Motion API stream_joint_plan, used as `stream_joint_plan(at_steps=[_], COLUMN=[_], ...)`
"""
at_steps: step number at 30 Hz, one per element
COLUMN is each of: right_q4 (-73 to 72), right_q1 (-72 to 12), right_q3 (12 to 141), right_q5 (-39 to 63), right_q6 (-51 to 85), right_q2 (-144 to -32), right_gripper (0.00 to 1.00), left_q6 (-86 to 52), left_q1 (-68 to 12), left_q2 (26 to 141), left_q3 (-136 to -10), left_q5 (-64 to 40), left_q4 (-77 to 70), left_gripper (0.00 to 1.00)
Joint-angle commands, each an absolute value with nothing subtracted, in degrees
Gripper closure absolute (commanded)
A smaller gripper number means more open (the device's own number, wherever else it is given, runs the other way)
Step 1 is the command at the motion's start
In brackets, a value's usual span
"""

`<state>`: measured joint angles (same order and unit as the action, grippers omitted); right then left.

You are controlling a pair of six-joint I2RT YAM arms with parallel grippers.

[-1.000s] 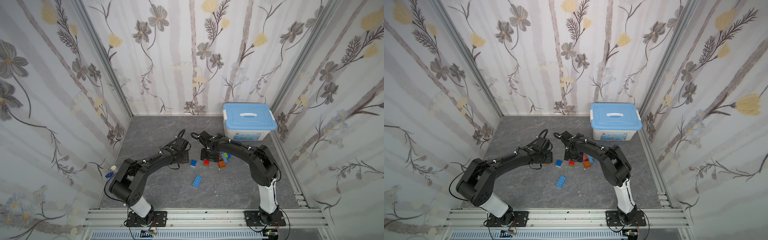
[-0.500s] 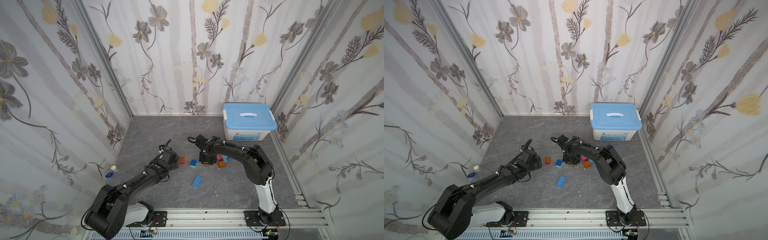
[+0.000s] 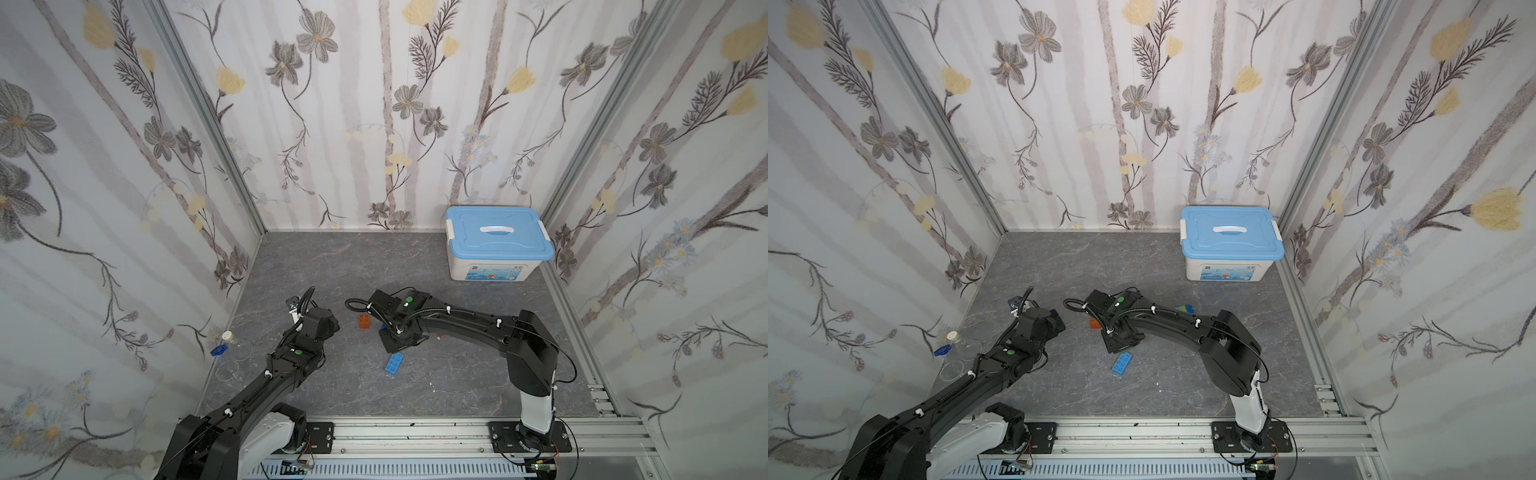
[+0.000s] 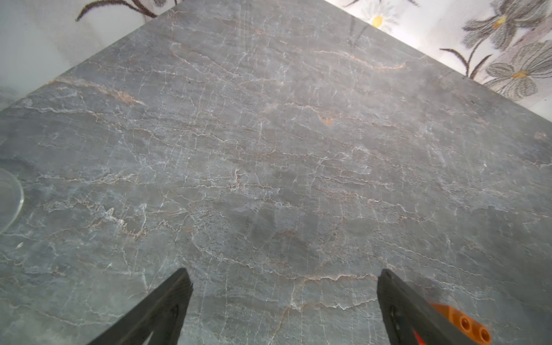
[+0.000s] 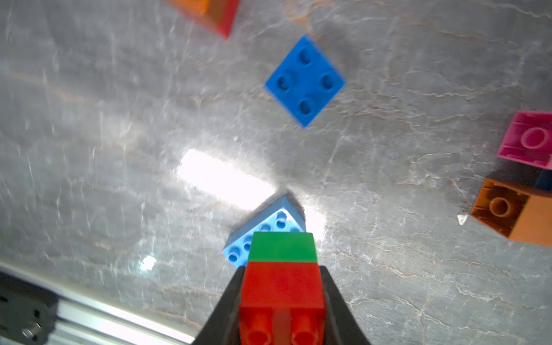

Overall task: Assemble the letter h with lego
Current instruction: Pick up the lego brick from the center of the board, then assemble the lego brick with the lego brick.

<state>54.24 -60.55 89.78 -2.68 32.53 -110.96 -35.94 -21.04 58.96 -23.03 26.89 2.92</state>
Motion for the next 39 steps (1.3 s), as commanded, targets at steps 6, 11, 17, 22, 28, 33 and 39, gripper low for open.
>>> stream_joint_plan(at_steps=[6,11,17,22,28,33,39], right_q4=[53.9,53.5,54.4,55.8,56.2,56.2,53.6], right_q1=[-61.7,-61.7,-61.8,-62.1,-63.3,-63.4,-63.5], right_q3=[87.2,88.8,90.0,90.7,90.3,89.9,86.5], right_q5=[3.8,5.5,3.9,3.1,-0.3,-0.9,-1.0], right_q6=[15.9,12.2,8.5,7.2,6.1,5.4,6.9], right_q2=[-111.3,-113.1,-114.9,-116.7,-116.0,-114.9,-115.8], right_gripper=[0.71,0.71,0.72,0.73,0.73,0.73,0.75], left_q6=[-40.4,-40.9,-41.7,-42.8,-43.1,-42.9,-42.7], left_q1=[-17.7,-15.3,-12.3,-10.2,-9.6,-9.6,-9.5], left_q2=[60.0,60.0,66.5,70.6,71.9,71.8,71.9], left_q3=[-22.8,-21.7,-23.0,-23.5,-24.1,-24.3,-24.7], left_q5=[23.8,20.6,12.0,8.0,7.7,8.3,8.7], left_q4=[1.6,0.0,-2.9,-4.5,-4.1,-3.3,-2.1], left_gripper=[0.0,0.0,0.0,0.0,0.0,0.0,0.0])
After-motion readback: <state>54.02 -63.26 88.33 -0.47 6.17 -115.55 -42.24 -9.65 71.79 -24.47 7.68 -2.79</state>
